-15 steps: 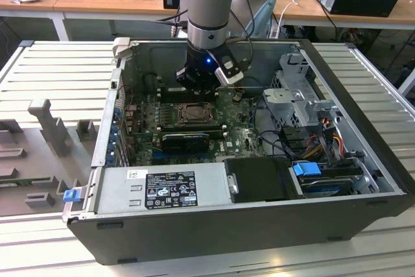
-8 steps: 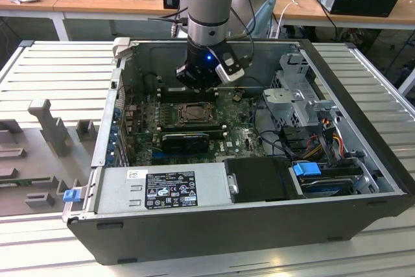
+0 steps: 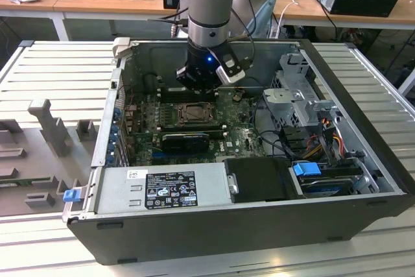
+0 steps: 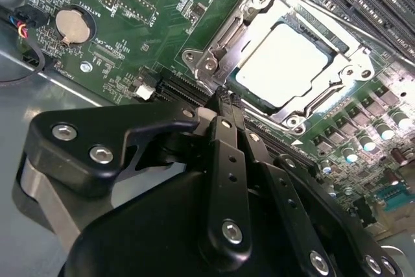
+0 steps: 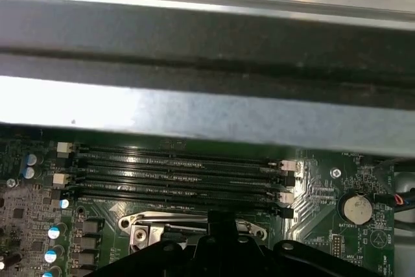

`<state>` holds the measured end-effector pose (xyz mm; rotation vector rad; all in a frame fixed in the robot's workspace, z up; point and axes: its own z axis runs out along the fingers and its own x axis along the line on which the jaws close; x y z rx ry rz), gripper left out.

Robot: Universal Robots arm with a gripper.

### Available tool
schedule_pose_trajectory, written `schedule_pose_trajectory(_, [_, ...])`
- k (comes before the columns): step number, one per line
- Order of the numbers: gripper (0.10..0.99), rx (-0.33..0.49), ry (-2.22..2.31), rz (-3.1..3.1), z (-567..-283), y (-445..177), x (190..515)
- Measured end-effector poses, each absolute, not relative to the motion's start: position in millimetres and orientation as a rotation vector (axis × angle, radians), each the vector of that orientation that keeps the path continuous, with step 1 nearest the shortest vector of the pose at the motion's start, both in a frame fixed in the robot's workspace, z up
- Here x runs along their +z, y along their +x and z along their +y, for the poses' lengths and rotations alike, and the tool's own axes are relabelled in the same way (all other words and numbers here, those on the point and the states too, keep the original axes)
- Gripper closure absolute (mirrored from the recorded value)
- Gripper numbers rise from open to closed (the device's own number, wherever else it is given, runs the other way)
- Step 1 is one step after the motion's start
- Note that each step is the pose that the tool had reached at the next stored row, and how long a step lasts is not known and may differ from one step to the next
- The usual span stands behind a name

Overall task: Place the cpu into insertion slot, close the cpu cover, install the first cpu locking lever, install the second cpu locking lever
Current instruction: 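Install the second cpu locking lever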

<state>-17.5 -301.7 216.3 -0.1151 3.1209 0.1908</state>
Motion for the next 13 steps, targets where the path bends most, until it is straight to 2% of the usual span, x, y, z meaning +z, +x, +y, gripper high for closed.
schedule_pose_trajectory(13, [0.98, 0.191, -0.115, 3.121, -318.5, -16.8, 216.7])
